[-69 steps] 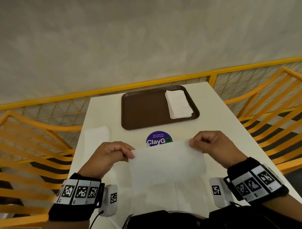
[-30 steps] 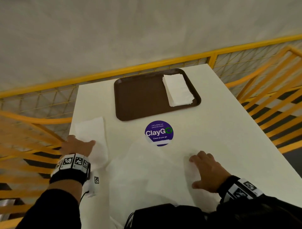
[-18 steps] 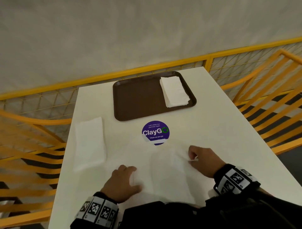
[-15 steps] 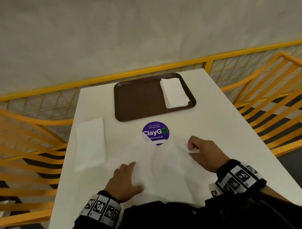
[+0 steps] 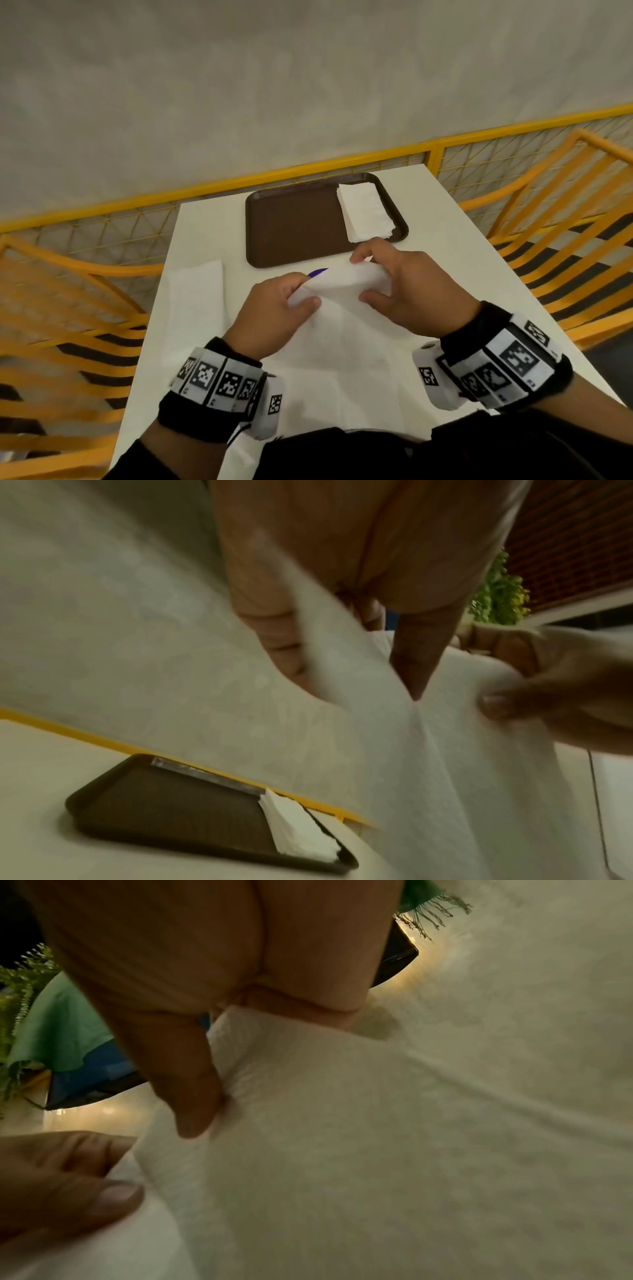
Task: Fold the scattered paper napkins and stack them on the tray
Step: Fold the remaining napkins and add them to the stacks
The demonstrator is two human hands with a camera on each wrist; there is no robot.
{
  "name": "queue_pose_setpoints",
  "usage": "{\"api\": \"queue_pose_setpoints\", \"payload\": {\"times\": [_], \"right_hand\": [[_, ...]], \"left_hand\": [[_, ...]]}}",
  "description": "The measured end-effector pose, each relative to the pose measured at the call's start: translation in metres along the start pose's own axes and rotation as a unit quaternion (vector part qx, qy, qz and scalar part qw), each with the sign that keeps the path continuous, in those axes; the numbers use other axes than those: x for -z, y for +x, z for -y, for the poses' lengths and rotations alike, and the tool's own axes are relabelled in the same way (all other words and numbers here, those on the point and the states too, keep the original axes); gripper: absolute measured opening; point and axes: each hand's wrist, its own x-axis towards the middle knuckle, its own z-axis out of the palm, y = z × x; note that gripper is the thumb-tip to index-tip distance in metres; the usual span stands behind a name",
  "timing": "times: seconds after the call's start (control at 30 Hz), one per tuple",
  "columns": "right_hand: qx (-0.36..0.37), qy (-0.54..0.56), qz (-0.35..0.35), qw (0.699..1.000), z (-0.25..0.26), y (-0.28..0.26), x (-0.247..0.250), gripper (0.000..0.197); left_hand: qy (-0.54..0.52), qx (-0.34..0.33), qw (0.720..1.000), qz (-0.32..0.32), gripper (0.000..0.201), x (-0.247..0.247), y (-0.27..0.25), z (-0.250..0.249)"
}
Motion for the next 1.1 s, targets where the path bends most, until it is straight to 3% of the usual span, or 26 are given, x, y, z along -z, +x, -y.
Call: {"api": "queue_pose_setpoints", "payload": {"times": [0.1,0.2,0.27,0.33,0.4,0.5,0.63,0.77,0.87,0.93,1.0,1.07,1.1], "right_hand": [[0.027,0.056,-0.036,0.997,0.004,-0.009,-0.004,0.063],[0.073,0.144,0.044,0.986,0.012,-0.021,-0.006,0.070],[0.069,0.266,0.106,0.956,0.016,-0.024,-0.008,0.058],[0.053,0.322,0.063,0.943,0.015,-0.021,-0.012,0.038],[0.024,0.240,0.004,0.970,0.008,-0.012,-0.016,0.035],[0.021,0.088,0.065,0.994,-0.001,0.000,-0.022,0.052],[0.029,0.160,0.148,0.976,0.004,0.007,-0.021,0.037],[0.016,0.258,0.162,0.952,0.014,0.011,-0.018,0.012],[-0.006,0.297,0.159,0.942,0.018,0.014,-0.019,0.016],[-0.017,0.280,0.136,0.950,0.018,0.016,-0.020,0.019],[-0.038,0.223,0.090,0.970,0.017,0.018,-0.022,0.022],[-0.054,0.165,0.043,0.984,0.017,0.019,-0.024,0.023],[-0.054,0.141,0.026,0.988,0.018,0.019,-0.025,0.023]], "left_hand": [[-0.043,0.019,0.999,-0.001,0.022,0.013,-0.003,-0.003],[-0.106,0.011,0.994,0.015,0.032,0.024,-0.005,-0.010],[-0.140,-0.009,0.989,0.041,0.035,0.033,-0.007,-0.013],[-0.123,-0.036,0.989,0.078,0.042,0.042,-0.009,-0.015],[-0.105,-0.055,0.986,0.114,0.043,0.049,-0.011,-0.017],[-0.110,-0.075,0.979,0.156,0.038,0.058,-0.013,-0.024],[-0.154,-0.095,0.967,0.177,0.026,0.072,-0.013,-0.028],[-0.230,-0.078,0.953,0.182,0.025,0.078,-0.011,-0.016],[-0.274,-0.037,0.944,0.180,0.028,0.074,-0.010,-0.005],[-0.269,-0.002,0.954,0.135,0.035,0.067,-0.007,0.007],[-0.160,0.009,0.987,0.007,0.033,0.057,-0.006,0.019],[-0.046,0.032,0.987,-0.149,0.014,0.047,-0.011,0.022],[-0.024,0.036,0.982,-0.183,0.017,0.041,-0.014,0.022]]}}
